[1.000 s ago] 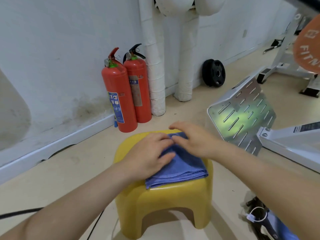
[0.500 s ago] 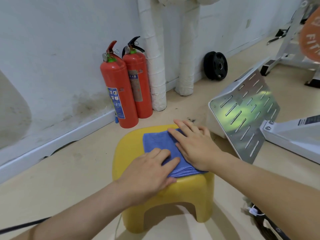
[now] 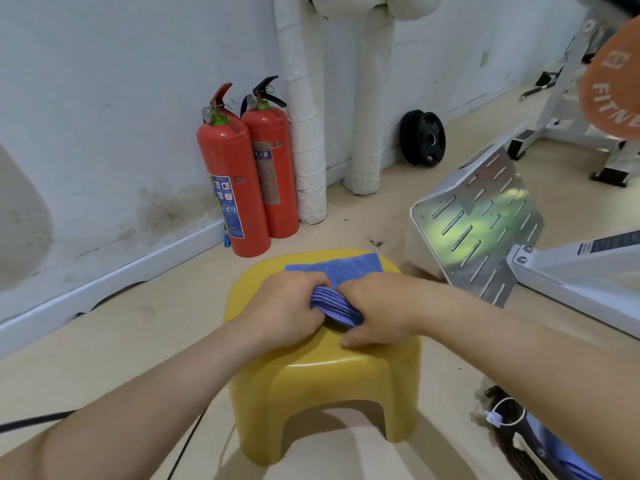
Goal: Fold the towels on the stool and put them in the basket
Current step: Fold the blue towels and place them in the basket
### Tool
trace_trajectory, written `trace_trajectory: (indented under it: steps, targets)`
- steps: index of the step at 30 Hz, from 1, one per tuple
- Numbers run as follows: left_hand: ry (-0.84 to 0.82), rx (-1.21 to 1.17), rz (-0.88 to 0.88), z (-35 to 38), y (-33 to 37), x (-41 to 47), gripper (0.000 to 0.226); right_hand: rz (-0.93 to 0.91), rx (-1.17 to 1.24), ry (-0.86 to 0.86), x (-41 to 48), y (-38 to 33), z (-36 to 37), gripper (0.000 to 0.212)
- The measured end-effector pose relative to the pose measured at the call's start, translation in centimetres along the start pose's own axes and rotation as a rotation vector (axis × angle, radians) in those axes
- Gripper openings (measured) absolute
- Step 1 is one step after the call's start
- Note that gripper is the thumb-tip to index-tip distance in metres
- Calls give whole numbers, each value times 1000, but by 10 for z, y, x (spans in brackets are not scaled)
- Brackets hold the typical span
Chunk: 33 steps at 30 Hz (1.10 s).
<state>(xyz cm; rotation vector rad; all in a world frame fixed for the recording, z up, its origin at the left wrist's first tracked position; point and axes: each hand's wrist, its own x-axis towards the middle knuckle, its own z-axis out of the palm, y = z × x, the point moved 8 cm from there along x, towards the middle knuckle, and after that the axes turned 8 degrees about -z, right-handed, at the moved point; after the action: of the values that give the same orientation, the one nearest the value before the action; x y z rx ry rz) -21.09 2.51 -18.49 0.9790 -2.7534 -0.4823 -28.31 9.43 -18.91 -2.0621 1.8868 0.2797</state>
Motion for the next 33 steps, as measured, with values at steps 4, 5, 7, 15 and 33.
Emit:
trace_trajectory:
  steps: [4,5,7,15,33]
  targets:
    - [-111,-67,-24,-6,-1,-2,20,-57,-151,305,-7,-7,-16,31]
    - [-103,-27,11,-6,3,-5,21,-66,-156,339,-8,-7,-15,33]
    - [-51,120,65,-3,11,-13,32,-92,-145,401,-11,-11,-16,34]
    - [-57,-57,-97,-14,-6,2,12,-11,310,386,0,23,-34,9]
    - [-222,-61,-164,6,-59,60,39,341,527,518,14,77,-12,44]
